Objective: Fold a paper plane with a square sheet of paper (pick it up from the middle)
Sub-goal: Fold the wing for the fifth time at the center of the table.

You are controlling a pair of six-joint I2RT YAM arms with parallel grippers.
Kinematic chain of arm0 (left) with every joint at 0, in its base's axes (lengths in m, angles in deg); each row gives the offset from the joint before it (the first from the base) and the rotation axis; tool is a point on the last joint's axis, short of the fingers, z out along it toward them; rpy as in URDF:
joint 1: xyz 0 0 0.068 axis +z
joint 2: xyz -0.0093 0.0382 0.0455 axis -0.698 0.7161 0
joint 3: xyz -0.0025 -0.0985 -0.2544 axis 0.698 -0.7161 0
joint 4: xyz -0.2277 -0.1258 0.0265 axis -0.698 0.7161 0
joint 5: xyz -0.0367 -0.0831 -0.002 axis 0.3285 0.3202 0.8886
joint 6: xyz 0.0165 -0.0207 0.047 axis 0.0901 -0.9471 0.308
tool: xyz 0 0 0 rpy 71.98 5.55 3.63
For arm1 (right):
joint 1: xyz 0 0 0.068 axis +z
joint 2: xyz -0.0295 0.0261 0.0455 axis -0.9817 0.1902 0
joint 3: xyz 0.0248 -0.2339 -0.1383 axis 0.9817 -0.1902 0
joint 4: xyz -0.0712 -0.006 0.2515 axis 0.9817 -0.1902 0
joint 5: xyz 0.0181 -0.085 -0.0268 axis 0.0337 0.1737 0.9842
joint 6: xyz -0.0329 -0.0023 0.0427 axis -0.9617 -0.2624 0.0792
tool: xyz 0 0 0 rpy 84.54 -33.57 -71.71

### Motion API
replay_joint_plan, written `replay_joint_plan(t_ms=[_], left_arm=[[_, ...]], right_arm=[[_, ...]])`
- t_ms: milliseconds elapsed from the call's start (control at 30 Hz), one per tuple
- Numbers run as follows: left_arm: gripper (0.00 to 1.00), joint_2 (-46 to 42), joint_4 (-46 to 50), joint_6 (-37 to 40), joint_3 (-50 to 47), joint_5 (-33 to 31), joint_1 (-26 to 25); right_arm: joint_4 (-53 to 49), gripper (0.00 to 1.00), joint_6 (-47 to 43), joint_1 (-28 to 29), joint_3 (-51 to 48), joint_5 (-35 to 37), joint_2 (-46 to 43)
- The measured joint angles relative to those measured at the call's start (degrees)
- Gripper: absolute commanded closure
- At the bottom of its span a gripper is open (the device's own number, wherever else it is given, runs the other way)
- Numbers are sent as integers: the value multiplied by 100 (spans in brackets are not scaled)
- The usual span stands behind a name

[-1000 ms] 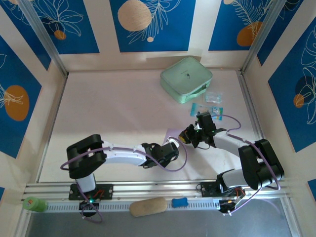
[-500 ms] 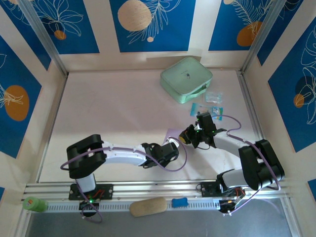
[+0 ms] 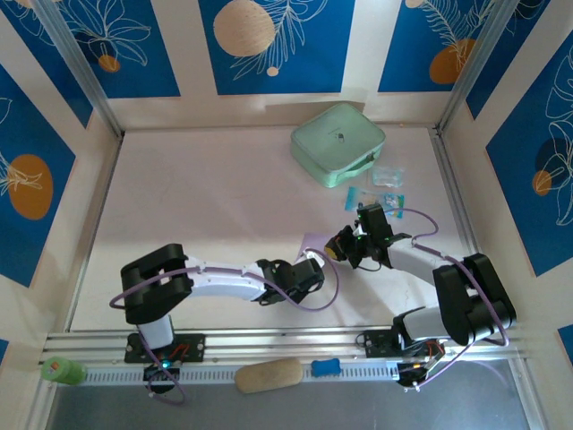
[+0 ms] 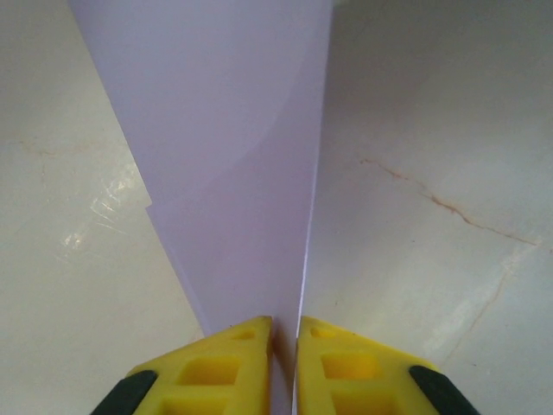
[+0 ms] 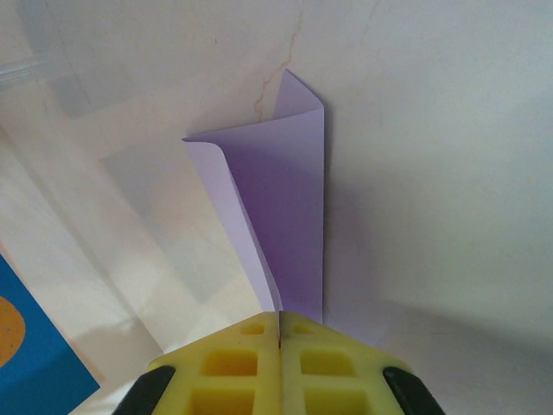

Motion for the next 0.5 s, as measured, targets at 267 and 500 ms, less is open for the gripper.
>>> replay_joint_plan(t_ms=[267,500], left_arm=[[89,2,0,0,9,-13,0],[85,11,2,0,9,-59,0]], right_arm=[[0,98,-2,-7,0,0,0],[0,98,-2,-31,0,-2,0]])
